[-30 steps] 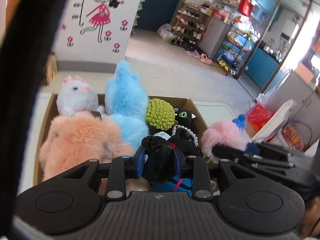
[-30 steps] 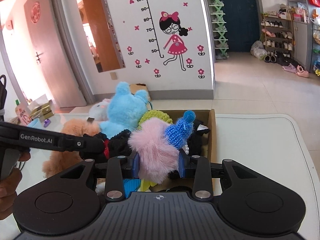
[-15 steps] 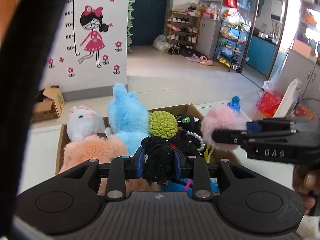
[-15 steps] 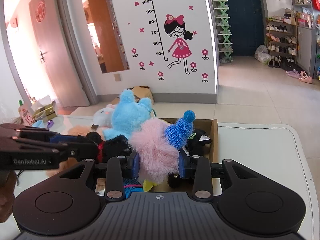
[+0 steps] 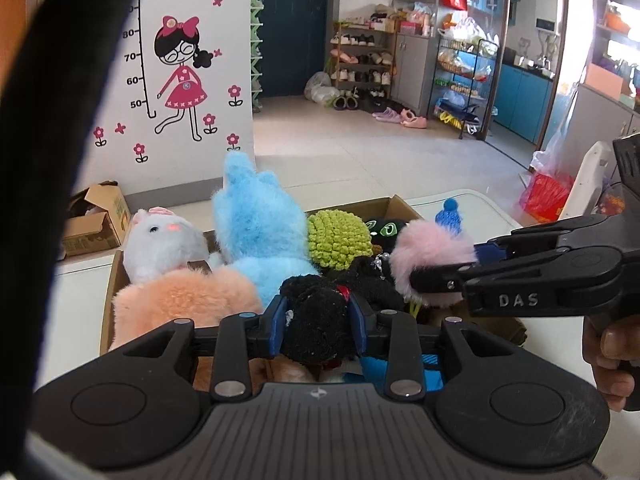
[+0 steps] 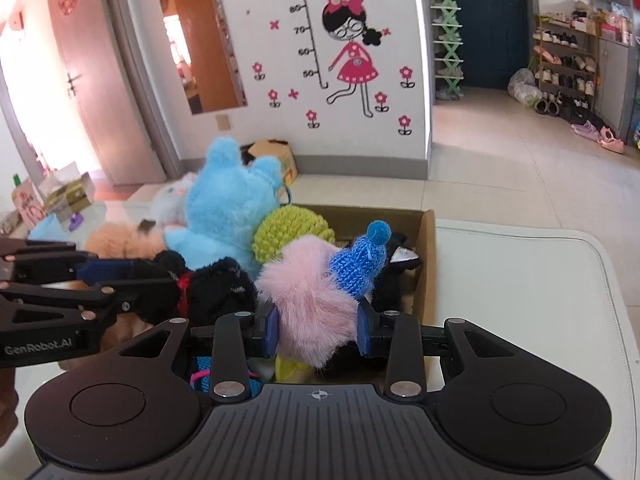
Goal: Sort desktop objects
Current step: 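Carry the black plush and pink pompom into the box and open both tools, then move both tools back toward the remaining items beside the box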
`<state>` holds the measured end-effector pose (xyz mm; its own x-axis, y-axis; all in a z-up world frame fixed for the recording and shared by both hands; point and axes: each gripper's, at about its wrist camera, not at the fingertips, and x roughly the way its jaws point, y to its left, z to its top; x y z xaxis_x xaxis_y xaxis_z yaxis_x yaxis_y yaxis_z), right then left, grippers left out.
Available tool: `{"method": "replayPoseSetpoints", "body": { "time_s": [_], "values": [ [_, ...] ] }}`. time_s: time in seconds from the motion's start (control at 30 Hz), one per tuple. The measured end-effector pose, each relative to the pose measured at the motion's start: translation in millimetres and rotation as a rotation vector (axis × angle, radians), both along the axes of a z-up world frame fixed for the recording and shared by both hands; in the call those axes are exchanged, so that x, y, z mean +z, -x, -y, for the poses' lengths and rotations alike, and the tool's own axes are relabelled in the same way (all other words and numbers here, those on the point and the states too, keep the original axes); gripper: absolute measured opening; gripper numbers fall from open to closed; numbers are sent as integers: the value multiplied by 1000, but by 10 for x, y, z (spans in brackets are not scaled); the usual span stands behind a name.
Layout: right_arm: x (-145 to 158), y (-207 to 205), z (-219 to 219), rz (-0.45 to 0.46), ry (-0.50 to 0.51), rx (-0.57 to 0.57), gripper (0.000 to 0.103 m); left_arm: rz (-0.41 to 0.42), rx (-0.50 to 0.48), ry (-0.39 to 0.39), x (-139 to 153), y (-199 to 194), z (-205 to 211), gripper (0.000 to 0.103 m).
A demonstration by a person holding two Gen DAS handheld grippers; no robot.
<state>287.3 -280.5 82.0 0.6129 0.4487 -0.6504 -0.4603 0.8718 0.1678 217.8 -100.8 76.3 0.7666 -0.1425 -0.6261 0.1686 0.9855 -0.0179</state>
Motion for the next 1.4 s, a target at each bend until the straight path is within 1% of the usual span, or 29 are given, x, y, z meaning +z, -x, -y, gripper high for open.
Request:
{"method": "replayPoseSetpoints", "body": {
  "time_s": [0.07,0.2,0.23,0.27,0.3,0.33,0.37,0.4,0.43,0.47,0.57,0.67,0.83,0.87,0.93,1.0,1.07,1.1,1.13,1.2,1.23,1.3,1.4],
  "values": [
    [-50,-5,-51,-4,27,7,43,17,7,-14,-29,9,-2,34],
    [-113,-6,-119,-18,52,24,44,21,7,6,15,32,-25,36],
    [-104,9,-121,-19,46,29,45,18,0,13,34,47,-24,39],
    [-101,22,-119,-21,42,35,46,14,-4,17,52,59,-24,45],
    [-88,41,-124,-20,44,41,51,15,-6,18,75,86,-17,50],
    [-70,69,-128,-10,54,40,57,24,-3,14,100,119,-7,61],
    [-46,94,-127,0,60,36,63,33,1,10,123,156,5,76],
    [-12,111,-114,10,60,29,73,43,4,6,157,199,15,82],
    [20,138,-94,17,52,25,77,50,6,4,199,244,21,89],
    [55,151,-78,19,43,23,77,54,9,4,234,271,8,92],
    [192,258,-25,36,45,22,77,68,16,20,390,434,-60,97],
    [372,446,74,70,40,14,80,69,14,69,512,632,-218,101],
    [589,906,269,113,27,36,85,59,9,98,534,987,-514,102],
    [604,1004,289,106,16,59,85,52,-2,95,517,1042,-553,102],
    [594,1226,290,91,3,108,86,39,-11,57,456,1117,-599,102],
    [530,1443,238,49,-2,158,86,27,-24,31,373,1162,-625,102],
    [442,1643,155,0,-13,205,86,-18,-78,7,266,1124,-628,102],
    [390,1731,109,-26,-17,211,87,-29,-98,-2,205,1102,-626,102],
    [343,1793,71,-54,-24,198,88,-41,-131,-12,152,1076,-610,102],
    [223,1863,-4,-144,-46,146,88,-63,-196,-50,43,1021,-551,102],
    [170,1873,-32,-188,-61,117,88,-65,-223,-77,-12,1003,-508,102],
    [93,1879,-88,-264,-88,81,88,-62,-267,-159,-115,961,-383,102],
    [-6,1895,-191,-357,-111,68,91,-52,-333,-281,-249,933,-185,102]
  ]
}}
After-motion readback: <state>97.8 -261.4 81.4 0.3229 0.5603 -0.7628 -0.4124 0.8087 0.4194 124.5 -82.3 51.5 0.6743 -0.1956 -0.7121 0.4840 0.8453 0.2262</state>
